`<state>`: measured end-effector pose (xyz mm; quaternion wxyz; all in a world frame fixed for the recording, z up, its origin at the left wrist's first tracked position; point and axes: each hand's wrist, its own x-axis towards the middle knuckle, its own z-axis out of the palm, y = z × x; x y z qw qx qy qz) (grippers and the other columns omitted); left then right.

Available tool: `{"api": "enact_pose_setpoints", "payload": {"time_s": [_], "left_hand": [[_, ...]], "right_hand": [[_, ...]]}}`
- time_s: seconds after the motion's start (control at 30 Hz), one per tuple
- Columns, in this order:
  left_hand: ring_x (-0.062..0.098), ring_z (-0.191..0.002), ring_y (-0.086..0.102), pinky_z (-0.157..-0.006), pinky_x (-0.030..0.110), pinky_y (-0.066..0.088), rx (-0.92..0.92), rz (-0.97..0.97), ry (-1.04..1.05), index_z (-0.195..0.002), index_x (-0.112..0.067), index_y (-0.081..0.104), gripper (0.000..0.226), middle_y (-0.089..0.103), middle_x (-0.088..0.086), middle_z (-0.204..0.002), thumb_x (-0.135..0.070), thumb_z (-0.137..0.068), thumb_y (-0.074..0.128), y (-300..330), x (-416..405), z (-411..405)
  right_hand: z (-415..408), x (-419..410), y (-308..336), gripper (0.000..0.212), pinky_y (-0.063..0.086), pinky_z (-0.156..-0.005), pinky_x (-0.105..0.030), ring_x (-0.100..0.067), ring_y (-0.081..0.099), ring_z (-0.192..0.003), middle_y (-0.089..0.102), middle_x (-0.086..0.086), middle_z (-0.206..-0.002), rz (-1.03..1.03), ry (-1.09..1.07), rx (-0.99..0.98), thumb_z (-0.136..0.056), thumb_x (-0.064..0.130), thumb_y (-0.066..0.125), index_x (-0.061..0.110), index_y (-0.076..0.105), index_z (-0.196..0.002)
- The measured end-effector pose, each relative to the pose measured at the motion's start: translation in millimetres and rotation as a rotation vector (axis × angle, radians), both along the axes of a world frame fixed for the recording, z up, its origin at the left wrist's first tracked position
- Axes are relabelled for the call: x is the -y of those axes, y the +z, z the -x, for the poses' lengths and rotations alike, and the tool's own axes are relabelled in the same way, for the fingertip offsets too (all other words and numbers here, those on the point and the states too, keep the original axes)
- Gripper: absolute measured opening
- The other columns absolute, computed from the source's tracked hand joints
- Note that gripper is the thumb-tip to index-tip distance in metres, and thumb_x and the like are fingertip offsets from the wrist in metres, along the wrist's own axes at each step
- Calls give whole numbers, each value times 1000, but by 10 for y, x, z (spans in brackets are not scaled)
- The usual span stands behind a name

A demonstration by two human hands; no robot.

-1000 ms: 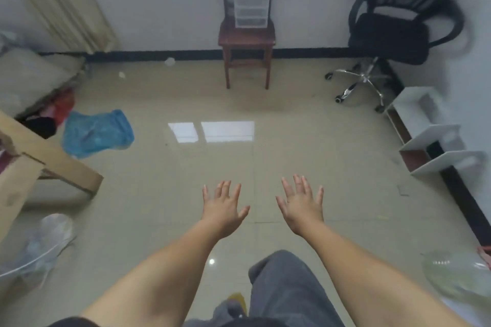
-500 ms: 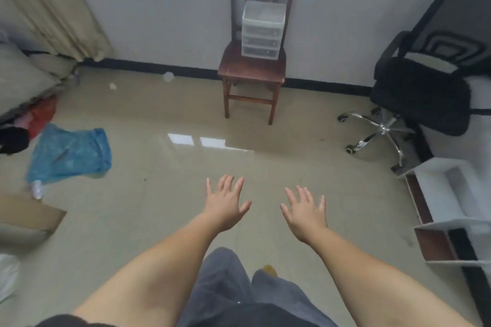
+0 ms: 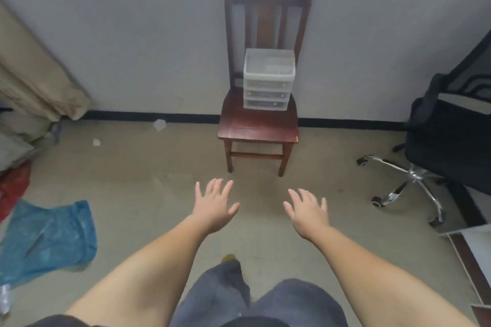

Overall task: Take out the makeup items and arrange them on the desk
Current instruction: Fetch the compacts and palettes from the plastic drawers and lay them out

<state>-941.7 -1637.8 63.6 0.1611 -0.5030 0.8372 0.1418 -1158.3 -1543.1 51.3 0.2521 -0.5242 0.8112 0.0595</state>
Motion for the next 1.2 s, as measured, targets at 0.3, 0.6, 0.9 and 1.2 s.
{"api": "enact_pose_setpoints", "payload": {"time_s": [0.3, 0.6, 0.9, 1.2], "left_hand": [[21, -145, 5, -115, 55, -2, -46, 24, -94, -150, -22, 8, 65, 11, 6, -156, -51, -96, 29, 2, 1962, 781], [19, -146, 3, -117, 49, 4, -118, 91, -131, -151, -20, 6, 65, 9, 3, -158, -39, -96, 36, -362, 3842, 1968], [22, -146, -6, -116, 52, 0, -116, 204, -207, -150, -17, -2, 81, -7, 4, -159, -18, -86, 47, -1313, 4726, 2423], [30, -143, 15, -110, 65, 15, -267, 517, -311, -147, -6, 23, 76, 22, 9, -154, -7, -75, 48, -1721, 4950, 2436]], "right_hand": [[609, 1671, -189, 51, 15, -115, -47, -22, 22, -142, 24, -3, -154, -49, -107, 57, -100, 44, 23, 26, 21, -148], [1574, 3784, -959, 30, 47, -78, -30, -25, 61, -91, 64, -10, -103, 20, -564, 625, -97, 24, 37, 8, 58, -112], [1734, 5144, -1989, 38, 46, -90, -41, -28, 51, -123, 51, -15, -132, 47, -1231, 1216, -101, 12, 29, 9, 38, -138], [1776, 5811, -2468, 39, 42, -98, -41, -27, 48, -127, 48, -15, -139, 347, -1709, 1494, -101, 11, 24, 4, 43, -134]]}}
